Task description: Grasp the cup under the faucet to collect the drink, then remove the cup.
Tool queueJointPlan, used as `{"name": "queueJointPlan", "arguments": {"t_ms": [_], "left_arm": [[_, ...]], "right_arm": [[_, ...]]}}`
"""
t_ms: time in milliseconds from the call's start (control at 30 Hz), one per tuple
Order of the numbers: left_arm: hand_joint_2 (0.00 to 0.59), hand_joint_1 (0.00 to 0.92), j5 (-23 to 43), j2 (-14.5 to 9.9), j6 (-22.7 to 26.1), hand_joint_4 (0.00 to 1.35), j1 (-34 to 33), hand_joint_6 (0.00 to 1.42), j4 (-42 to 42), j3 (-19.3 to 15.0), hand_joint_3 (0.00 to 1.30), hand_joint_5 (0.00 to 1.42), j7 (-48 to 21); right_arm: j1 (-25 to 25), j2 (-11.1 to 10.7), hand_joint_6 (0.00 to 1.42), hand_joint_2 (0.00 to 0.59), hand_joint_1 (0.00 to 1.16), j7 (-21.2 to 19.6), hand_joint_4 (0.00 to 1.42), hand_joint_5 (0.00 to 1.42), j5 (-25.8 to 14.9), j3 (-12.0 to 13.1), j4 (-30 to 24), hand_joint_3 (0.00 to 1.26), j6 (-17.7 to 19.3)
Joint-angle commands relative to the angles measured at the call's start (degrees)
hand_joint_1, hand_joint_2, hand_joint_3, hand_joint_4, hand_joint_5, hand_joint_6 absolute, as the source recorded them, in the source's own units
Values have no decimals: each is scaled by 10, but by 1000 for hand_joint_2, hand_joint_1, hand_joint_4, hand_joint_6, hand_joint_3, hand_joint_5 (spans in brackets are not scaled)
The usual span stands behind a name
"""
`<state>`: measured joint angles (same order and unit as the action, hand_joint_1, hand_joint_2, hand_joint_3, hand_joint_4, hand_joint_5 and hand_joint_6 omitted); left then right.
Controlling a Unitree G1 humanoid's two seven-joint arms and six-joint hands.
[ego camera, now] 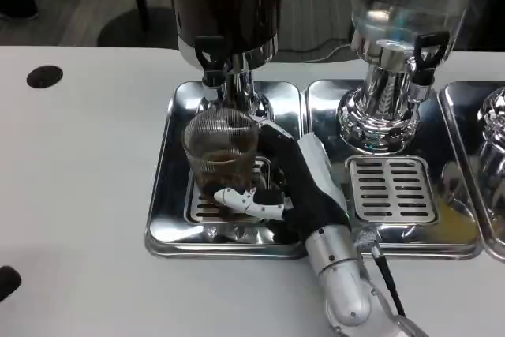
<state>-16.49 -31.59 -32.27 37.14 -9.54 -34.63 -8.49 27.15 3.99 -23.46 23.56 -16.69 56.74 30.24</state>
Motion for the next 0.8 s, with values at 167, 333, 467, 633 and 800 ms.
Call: {"name": "queueJointPlan", "arguments": {"t_ms": [167, 333, 467, 633, 800], "left_arm": [[23, 0, -12, -4, 11, 0, -8, 0, -12, 14, 0, 0, -7], [23, 0, -14, -6, 15, 0, -13, 0, -13, 19, 0, 0, -6], [23, 0, -15, -6, 17, 0, -17, 0, -13, 23, 0, 0, -6], [23, 0, -19, -5, 20, 0, -21, 0, -15, 27, 0, 0, -6], [23, 0, -21, -5, 24, 0, -26, 0, -19, 30, 0, 0, -7]], "right_arm": [[-35, -14, 243, 213, 873, 0, 368, 346, -4, 6, -59, 353, 17], [-64, -24, 243, 212, 871, 4, 371, 346, -2, 4, -92, 353, 17], [-86, -31, 243, 215, 870, 8, 378, 346, -1, 3, -115, 353, 16], [-113, -39, 243, 217, 869, 14, 381, 346, 0, 2, -144, 355, 15], [-148, -51, 243, 215, 868, 19, 382, 346, 0, 3, -186, 359, 18]]}}
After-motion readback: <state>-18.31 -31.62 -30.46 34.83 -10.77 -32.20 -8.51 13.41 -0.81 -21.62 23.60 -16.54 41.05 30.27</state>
